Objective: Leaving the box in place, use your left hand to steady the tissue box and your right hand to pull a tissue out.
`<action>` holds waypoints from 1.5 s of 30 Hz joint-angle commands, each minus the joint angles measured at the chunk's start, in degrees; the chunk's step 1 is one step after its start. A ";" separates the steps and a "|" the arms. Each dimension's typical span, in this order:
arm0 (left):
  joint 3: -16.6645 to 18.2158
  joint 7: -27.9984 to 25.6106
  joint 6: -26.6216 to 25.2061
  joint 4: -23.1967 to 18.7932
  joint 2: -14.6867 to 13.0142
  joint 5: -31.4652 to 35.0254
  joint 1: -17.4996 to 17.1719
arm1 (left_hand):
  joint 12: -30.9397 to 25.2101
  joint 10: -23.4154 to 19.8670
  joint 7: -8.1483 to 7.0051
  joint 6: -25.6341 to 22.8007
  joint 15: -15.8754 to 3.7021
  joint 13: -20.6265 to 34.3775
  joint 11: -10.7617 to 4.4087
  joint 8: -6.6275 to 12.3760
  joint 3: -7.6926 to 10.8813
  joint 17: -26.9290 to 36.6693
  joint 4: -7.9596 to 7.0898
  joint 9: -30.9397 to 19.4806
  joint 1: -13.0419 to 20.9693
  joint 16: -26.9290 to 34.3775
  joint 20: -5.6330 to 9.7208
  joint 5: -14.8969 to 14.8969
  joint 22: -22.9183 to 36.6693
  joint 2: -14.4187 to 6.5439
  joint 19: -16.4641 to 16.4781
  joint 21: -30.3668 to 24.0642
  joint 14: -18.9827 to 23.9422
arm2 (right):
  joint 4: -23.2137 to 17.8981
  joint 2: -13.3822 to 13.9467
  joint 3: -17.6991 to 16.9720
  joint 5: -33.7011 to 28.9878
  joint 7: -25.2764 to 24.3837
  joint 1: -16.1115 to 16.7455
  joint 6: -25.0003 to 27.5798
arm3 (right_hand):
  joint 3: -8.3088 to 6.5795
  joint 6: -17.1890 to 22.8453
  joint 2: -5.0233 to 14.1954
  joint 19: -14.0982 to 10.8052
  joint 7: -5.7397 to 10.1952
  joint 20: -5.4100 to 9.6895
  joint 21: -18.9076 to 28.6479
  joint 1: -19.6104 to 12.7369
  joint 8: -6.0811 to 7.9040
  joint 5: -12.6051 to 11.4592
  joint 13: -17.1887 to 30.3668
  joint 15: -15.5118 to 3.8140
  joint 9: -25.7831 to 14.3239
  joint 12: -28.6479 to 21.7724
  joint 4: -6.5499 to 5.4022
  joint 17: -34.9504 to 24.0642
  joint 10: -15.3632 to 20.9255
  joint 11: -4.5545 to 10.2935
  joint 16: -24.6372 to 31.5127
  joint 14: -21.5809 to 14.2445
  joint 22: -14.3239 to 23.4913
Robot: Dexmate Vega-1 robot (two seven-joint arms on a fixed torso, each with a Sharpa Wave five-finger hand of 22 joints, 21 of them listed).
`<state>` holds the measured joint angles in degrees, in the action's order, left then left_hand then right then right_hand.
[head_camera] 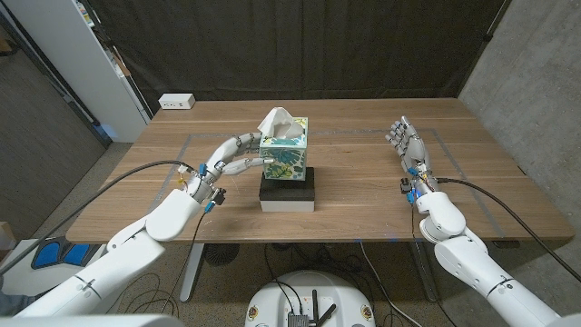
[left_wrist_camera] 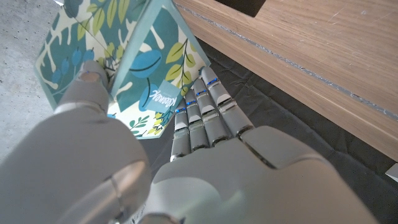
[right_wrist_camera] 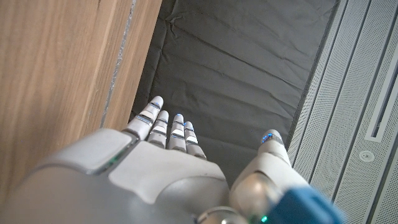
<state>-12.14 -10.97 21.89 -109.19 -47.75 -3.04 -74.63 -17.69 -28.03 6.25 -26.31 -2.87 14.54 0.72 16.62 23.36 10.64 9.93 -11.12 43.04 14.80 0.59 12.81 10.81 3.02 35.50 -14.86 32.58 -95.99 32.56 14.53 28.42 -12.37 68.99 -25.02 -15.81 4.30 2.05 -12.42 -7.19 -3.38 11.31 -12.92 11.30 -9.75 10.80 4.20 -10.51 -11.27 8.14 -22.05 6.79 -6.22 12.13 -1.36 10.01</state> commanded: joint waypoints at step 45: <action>2.17 1.79 -3.91 -3.88 0.84 -1.73 -1.06 | 0.40 -0.79 0.60 -1.89 -1.57 0.53 -0.64 -0.71 0.48 0.16 -0.39 -0.58 2.13 -1.06 -0.05 0.60 0.19 -2.87 0.45 -0.21 1.16 | -4.68 1.60 -1.96 2.03 2.24 7.02 -3.08 | -0.24 0.87 0.48 -0.93 -1.32 0.84 0.13 -0.78 0.08 -0.36 0.34 -0.10 -0.15 -0.23 0.28 0.21 0.94 -0.11 0.59 -0.76 0.07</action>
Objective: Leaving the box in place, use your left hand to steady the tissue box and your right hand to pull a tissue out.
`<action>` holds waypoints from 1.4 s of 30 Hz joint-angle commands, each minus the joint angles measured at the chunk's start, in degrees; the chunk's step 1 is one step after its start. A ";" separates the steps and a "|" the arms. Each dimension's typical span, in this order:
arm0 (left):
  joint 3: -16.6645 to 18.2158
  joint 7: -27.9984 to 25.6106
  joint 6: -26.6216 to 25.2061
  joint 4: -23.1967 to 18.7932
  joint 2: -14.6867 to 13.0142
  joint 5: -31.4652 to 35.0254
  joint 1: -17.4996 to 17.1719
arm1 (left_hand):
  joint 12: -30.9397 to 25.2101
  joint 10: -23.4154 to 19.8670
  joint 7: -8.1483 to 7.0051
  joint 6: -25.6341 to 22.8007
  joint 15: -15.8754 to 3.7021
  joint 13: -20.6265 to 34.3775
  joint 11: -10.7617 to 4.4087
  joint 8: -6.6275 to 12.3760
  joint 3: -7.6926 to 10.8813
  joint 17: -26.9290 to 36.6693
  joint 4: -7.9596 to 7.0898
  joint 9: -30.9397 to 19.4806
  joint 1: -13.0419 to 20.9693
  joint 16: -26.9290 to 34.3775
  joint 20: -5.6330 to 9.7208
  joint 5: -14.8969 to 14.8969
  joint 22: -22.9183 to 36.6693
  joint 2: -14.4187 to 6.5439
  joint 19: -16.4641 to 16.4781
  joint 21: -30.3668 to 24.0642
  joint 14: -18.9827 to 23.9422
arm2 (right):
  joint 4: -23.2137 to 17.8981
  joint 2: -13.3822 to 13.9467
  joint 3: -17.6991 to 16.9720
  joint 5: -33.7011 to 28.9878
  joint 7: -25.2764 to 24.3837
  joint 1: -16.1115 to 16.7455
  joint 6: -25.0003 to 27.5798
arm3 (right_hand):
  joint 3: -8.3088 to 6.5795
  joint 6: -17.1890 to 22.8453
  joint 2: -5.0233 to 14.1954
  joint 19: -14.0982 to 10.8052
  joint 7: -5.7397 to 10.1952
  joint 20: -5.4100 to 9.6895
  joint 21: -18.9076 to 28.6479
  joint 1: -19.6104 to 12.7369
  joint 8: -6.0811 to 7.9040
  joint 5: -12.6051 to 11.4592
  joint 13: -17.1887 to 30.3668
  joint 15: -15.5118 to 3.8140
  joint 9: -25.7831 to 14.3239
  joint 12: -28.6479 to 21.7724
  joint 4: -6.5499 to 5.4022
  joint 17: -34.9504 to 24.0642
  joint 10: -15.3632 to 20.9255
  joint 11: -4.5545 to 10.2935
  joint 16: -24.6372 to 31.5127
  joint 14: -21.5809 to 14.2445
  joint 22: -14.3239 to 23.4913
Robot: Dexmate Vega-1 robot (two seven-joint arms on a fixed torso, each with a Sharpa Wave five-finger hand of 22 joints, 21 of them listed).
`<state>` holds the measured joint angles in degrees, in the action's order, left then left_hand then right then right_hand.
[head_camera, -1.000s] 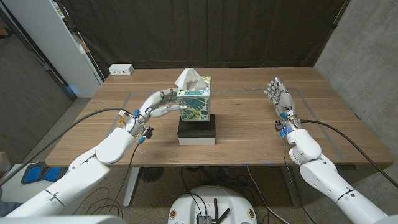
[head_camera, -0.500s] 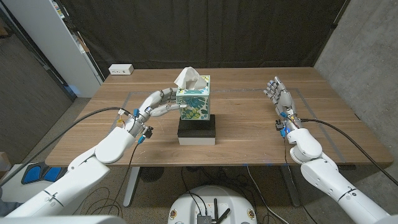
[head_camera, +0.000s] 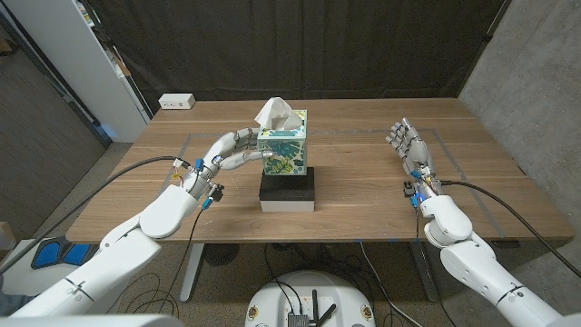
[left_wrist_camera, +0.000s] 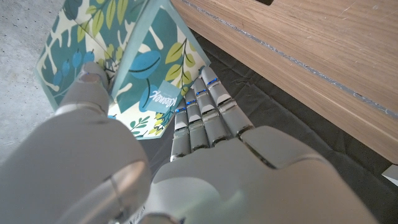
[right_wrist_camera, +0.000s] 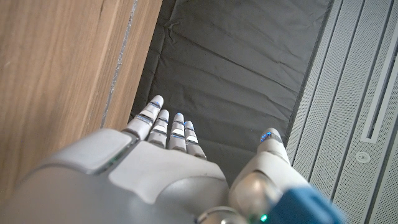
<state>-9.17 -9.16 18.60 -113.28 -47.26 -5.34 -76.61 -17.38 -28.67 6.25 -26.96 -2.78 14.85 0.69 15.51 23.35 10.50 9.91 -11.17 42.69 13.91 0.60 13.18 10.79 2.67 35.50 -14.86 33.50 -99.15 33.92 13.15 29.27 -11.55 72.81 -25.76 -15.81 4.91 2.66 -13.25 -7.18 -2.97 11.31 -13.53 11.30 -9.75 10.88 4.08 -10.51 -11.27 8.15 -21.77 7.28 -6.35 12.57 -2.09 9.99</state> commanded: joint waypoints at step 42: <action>-1.11 -0.20 -0.74 -1.05 0.12 0.29 -0.42 | 0.45 -0.51 0.38 -1.72 -1.61 0.50 -0.31 -0.23 0.13 0.35 -0.58 -0.58 2.17 -0.63 -0.07 0.36 0.26 -2.71 0.48 -0.11 0.45 | -10.70 0.97 -4.53 -4.98 -1.19 17.18 -4.45 | -0.20 0.60 -0.10 -0.07 -1.53 0.10 0.09 -0.07 0.08 -0.33 0.28 0.10 -0.16 -0.27 0.22 0.08 0.70 -0.21 0.20 -0.18 0.09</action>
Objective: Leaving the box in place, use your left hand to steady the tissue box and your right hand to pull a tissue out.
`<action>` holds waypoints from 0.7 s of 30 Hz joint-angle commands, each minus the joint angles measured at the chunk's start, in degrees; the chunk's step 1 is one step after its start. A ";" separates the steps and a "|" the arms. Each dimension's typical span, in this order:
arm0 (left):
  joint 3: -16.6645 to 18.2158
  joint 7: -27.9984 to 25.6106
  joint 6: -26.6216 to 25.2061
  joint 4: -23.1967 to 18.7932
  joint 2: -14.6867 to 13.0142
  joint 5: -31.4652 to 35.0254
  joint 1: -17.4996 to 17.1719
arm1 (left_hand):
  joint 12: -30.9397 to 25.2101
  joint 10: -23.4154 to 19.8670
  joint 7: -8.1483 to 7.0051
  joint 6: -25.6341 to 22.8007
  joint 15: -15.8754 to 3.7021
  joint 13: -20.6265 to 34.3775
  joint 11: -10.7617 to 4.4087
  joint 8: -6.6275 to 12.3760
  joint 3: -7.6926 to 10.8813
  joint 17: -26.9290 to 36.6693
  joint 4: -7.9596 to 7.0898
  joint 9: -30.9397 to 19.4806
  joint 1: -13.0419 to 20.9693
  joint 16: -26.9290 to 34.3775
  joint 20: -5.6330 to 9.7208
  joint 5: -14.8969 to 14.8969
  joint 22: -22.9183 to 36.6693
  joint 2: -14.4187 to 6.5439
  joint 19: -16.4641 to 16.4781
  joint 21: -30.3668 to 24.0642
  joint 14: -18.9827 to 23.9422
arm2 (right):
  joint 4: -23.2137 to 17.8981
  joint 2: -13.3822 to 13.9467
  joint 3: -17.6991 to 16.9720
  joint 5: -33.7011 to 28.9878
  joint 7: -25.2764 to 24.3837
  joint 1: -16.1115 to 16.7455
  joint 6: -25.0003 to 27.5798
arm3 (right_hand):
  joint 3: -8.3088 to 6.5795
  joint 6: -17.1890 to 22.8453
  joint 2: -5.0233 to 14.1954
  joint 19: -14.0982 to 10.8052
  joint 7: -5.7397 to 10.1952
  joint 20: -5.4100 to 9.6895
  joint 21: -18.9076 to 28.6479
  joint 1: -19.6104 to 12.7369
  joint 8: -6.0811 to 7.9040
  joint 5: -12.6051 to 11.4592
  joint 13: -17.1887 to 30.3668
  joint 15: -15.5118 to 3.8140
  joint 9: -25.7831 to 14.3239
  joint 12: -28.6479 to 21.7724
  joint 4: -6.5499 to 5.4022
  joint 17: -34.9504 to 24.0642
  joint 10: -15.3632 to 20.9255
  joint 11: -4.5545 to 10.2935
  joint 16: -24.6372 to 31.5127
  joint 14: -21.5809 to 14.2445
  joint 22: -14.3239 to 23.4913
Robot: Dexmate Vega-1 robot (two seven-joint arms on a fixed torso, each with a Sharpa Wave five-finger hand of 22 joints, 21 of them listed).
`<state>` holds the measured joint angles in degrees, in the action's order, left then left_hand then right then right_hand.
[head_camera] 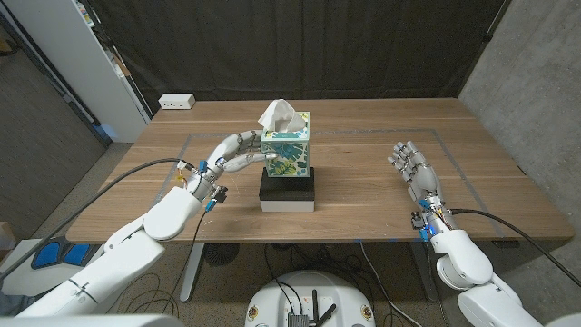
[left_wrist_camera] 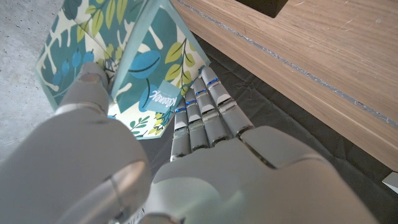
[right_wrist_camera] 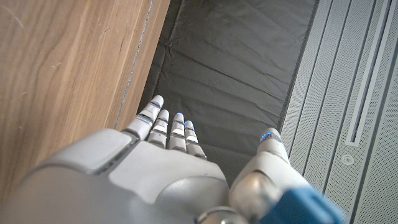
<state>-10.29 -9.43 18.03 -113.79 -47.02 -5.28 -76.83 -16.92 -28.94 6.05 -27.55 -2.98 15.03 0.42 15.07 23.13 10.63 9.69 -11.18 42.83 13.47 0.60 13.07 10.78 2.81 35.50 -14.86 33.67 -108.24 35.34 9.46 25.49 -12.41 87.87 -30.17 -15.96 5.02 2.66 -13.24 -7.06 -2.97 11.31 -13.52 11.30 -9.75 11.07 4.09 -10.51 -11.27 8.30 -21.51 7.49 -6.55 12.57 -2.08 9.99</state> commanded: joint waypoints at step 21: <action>-0.82 0.63 0.54 0.27 -0.14 0.22 0.03 | 0.14 -0.44 0.45 -1.33 -1.51 0.44 -0.19 -0.06 0.31 0.23 -0.32 -0.58 2.03 -0.32 -0.02 0.51 0.28 -2.99 0.52 -0.07 0.52 | -6.88 0.58 -3.55 -2.54 -0.94 4.53 3.29 | -0.05 0.54 -0.07 -0.35 -1.61 0.04 0.18 -0.04 0.06 -0.34 0.10 0.24 -0.16 -0.30 0.06 -0.12 0.66 -0.01 0.28 -0.41 0.09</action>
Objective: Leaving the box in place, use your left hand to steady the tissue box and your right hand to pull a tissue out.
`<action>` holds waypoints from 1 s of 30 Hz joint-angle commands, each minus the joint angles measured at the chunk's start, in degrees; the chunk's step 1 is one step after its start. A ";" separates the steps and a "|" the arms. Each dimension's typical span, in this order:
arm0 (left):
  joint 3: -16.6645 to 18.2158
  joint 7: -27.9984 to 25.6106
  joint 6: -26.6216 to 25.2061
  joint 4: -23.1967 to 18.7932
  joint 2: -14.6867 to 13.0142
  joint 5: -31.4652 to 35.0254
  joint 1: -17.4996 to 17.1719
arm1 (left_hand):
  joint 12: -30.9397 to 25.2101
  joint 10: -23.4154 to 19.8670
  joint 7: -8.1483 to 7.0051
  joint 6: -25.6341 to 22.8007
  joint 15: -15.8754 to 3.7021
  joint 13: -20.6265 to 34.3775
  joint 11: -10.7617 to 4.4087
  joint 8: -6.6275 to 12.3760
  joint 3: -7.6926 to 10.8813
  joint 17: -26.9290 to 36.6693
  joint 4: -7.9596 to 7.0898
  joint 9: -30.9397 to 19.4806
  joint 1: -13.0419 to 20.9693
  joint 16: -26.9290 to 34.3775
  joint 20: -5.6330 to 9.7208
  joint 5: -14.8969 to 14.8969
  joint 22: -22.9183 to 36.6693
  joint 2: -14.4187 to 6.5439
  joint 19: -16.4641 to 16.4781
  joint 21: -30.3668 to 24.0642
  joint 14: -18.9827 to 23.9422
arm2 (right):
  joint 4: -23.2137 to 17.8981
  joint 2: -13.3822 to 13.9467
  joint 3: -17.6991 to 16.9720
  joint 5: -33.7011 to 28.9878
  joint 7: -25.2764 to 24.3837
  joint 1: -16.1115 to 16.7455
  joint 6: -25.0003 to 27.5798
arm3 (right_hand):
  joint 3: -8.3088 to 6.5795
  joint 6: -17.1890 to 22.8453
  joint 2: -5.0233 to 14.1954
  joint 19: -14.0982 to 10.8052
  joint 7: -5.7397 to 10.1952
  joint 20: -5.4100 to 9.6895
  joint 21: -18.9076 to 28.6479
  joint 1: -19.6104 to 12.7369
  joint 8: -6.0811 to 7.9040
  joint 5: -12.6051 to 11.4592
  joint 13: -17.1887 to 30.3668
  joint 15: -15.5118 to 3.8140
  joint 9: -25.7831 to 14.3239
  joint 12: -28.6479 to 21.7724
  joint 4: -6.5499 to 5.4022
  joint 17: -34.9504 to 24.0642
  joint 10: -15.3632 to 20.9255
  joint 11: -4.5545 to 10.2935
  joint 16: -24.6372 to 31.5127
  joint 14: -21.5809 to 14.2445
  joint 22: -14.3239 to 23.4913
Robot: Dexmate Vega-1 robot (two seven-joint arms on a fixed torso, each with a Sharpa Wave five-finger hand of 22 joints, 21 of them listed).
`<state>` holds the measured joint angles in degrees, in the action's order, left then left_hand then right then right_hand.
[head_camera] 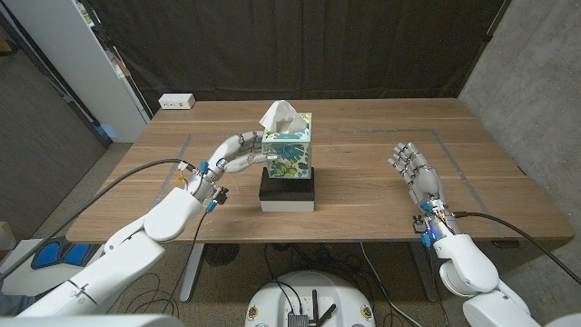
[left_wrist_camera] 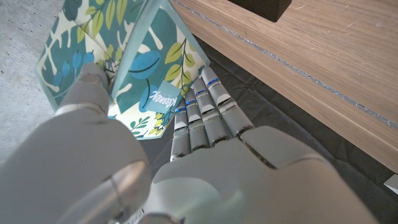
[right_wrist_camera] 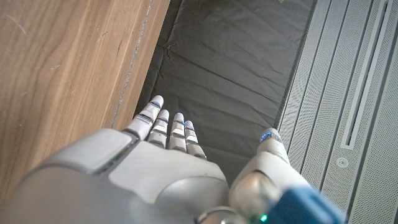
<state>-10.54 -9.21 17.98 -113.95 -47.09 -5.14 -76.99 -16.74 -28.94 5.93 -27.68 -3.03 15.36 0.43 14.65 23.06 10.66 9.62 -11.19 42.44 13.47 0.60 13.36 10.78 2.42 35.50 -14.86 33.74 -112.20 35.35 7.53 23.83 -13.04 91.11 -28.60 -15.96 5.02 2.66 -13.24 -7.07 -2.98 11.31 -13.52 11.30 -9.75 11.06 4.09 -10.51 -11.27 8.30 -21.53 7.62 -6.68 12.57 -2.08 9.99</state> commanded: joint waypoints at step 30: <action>-0.37 -0.20 1.00 0.21 -0.01 1.05 -0.60 | 0.26 -0.54 0.47 -1.52 -1.52 0.28 -0.36 -0.01 0.36 0.28 -0.19 -0.60 2.56 -0.59 0.24 0.31 0.31 -2.91 0.46 0.01 0.40 | -15.42 1.22 -10.61 0.07 0.16 6.13 9.16 | -0.18 0.52 0.17 -0.60 -1.65 -0.04 0.21 -0.17 0.01 -0.39 0.11 0.51 -0.17 -0.29 0.09 -0.03 0.65 0.03 0.32 -0.55 0.09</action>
<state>-10.86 -9.64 18.30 -114.23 -47.16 -4.06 -77.64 -16.57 -29.06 5.77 -27.86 -3.04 15.31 0.31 14.39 22.98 10.82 9.55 -11.19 42.46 13.02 0.91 13.30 10.77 2.44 35.81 -14.86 33.95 -122.15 35.86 0.84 23.63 -12.80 95.19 -24.00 -15.96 5.33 2.66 -13.24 -7.39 -2.98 11.31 -13.52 11.30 -9.75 11.06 4.40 -10.51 -11.27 8.30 -21.54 7.69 -6.75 12.57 -2.39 9.99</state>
